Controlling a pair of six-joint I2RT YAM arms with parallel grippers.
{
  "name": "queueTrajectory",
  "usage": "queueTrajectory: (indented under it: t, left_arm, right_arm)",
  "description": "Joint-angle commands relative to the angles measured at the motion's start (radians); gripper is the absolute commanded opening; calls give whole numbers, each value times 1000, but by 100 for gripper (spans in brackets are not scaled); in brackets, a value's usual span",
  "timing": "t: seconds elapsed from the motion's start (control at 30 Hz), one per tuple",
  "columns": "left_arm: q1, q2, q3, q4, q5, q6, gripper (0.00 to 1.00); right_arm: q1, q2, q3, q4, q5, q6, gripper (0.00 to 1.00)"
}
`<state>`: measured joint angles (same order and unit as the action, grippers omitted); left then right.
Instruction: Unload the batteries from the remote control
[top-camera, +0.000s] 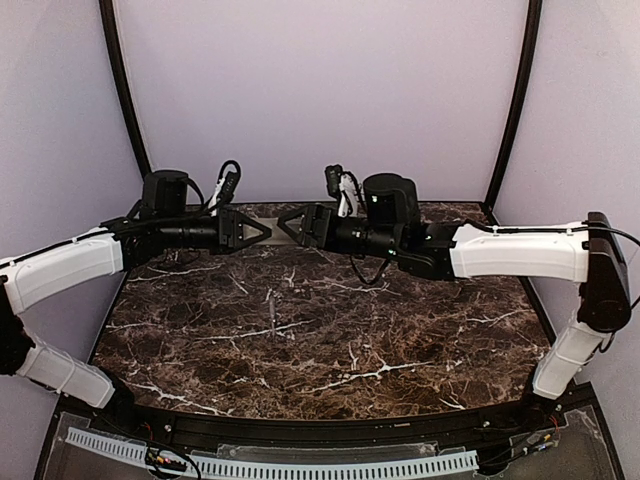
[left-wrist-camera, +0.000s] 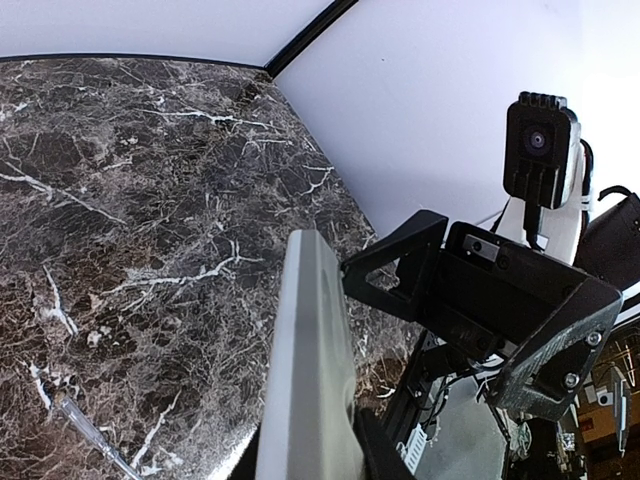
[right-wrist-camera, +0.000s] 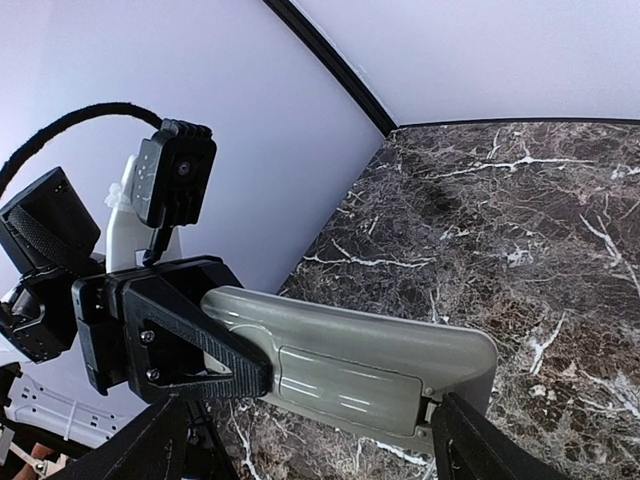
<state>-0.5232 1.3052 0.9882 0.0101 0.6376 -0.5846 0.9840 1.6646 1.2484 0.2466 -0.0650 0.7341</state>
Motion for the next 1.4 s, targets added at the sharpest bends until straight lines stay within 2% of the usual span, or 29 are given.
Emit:
queueTrajectory:
  t: [0.0, 0.73, 1.37]
  left_arm:
    - [-5, -59, -6, 74, 69, -2, 0]
    - [-5, -85, -46, 199, 153, -44, 0]
    - [-5, -99, -68, 271, 197, -67, 0]
  right_arm:
    - [4, 34, 31, -8, 11, -14, 84]
    - [0, 81, 50, 0, -35, 4, 84]
    - [-71, 97, -17, 119, -264, 72, 84]
